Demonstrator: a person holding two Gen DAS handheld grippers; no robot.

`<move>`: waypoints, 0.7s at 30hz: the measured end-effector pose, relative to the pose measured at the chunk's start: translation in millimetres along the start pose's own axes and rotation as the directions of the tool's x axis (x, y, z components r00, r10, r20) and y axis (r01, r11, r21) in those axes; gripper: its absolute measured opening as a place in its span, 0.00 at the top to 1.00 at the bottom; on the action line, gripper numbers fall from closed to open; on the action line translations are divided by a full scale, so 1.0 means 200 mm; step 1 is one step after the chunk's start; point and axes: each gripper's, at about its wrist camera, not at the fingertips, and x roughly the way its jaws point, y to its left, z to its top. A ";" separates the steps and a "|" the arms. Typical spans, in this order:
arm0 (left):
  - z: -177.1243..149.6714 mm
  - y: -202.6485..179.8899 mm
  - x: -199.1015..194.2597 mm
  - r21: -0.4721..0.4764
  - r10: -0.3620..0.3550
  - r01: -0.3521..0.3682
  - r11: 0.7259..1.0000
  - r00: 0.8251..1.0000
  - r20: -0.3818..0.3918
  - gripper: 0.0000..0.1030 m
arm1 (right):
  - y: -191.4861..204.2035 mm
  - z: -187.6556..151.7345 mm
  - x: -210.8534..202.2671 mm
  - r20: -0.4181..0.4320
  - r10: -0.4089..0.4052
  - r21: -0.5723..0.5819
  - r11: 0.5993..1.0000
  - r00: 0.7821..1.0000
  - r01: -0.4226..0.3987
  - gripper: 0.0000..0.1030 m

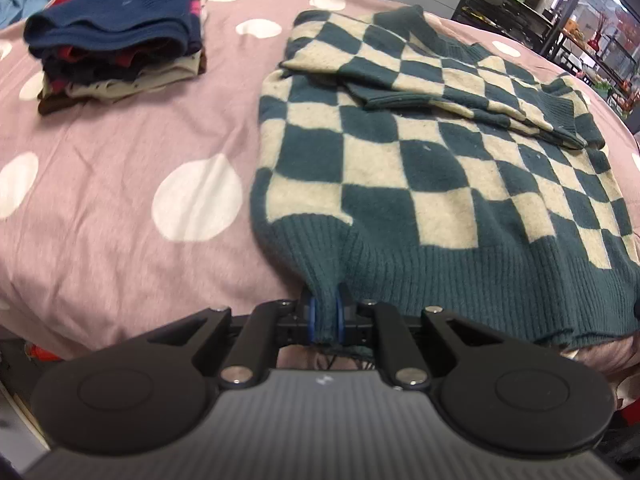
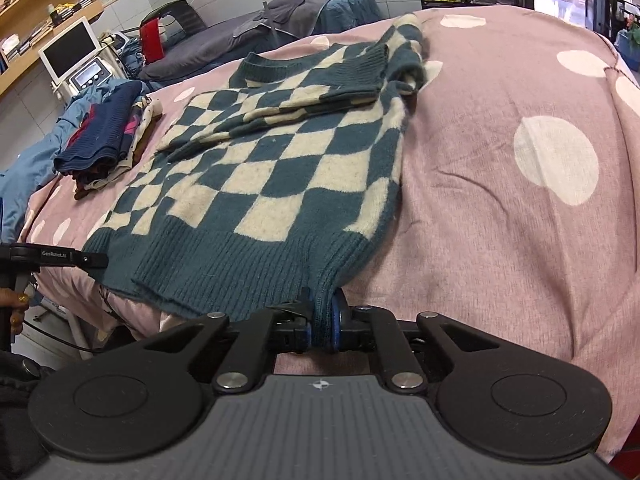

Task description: Fold small clothes

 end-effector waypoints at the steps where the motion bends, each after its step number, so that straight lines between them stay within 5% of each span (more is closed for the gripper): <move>1: 0.01 -0.01 0.00 0.004 0.002 -0.002 1.000 1.000 0.006 0.91 | 0.00 0.01 0.00 0.003 0.003 -0.003 1.000 1.000 -0.002 0.85; 9: 0.24 -0.09 -0.04 0.052 -0.016 0.011 0.999 0.995 0.094 0.91 | 0.00 0.20 0.01 0.057 0.048 -0.024 0.999 0.997 -0.047 0.85; 21: 0.85 -0.10 0.09 0.045 -0.026 0.016 0.999 0.968 0.248 0.91 | -0.08 0.81 0.22 0.277 0.059 -0.090 0.995 0.959 -0.035 0.86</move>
